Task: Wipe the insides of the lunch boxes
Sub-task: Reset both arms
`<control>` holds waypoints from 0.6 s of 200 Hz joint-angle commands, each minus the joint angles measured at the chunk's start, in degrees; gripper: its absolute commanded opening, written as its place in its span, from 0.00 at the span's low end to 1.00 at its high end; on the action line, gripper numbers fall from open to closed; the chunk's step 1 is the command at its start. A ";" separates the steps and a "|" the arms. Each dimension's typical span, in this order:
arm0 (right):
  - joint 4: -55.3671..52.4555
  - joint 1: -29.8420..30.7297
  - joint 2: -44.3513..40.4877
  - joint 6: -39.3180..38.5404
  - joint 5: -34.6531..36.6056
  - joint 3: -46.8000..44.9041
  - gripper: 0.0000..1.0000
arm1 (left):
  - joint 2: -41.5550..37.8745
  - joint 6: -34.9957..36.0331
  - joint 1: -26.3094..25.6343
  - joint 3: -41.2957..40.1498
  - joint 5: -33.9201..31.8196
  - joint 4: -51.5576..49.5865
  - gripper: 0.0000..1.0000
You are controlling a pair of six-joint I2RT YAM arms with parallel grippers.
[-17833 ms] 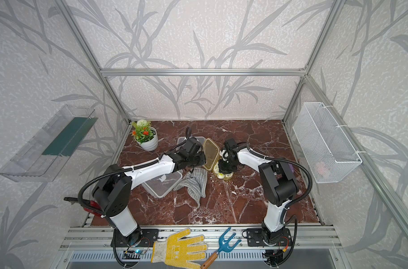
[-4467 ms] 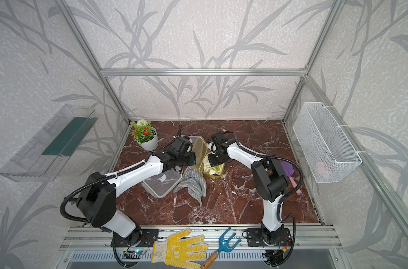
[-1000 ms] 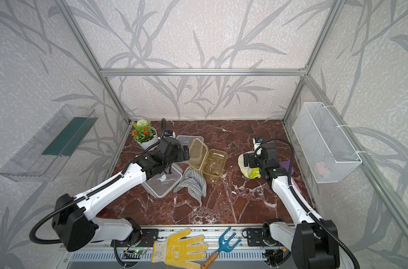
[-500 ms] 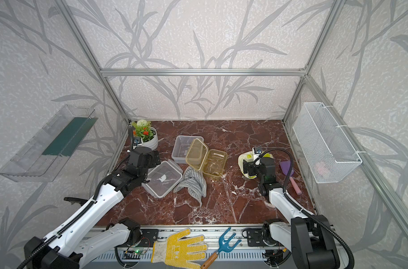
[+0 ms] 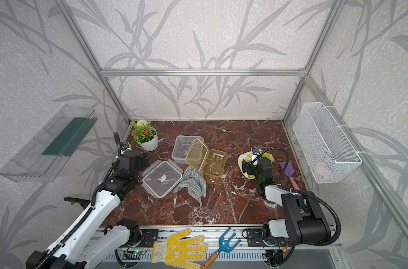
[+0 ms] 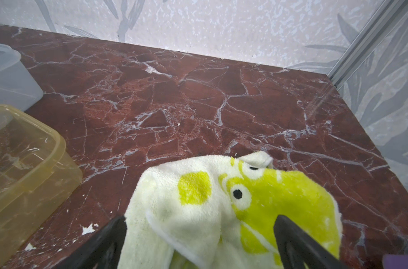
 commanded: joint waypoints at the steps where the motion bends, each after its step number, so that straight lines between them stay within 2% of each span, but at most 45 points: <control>1: 8.09 0.55 3.55 -0.76 1.52 0.60 0.99 | 0.81 2.11 1.03 -1.09 -0.77 2.93 0.99; 27: 12.65 0.73 7.74 -0.86 1.26 0.12 0.99 | 1.27 2.99 2.82 -2.63 -0.59 6.09 0.99; 60: 9.10 0.75 7.38 -0.48 2.10 1.61 0.99 | 2.86 4.31 5.38 -5.07 0.66 12.33 0.99; 78: 4.09 0.64 7.63 -0.57 2.15 4.47 0.99 | 5.46 6.09 6.49 -6.26 2.00 17.25 0.98; 120: 4.18 0.22 7.68 -0.28 1.69 4.48 0.99 | 13.63 11.95 8.16 -8.78 6.48 30.33 0.98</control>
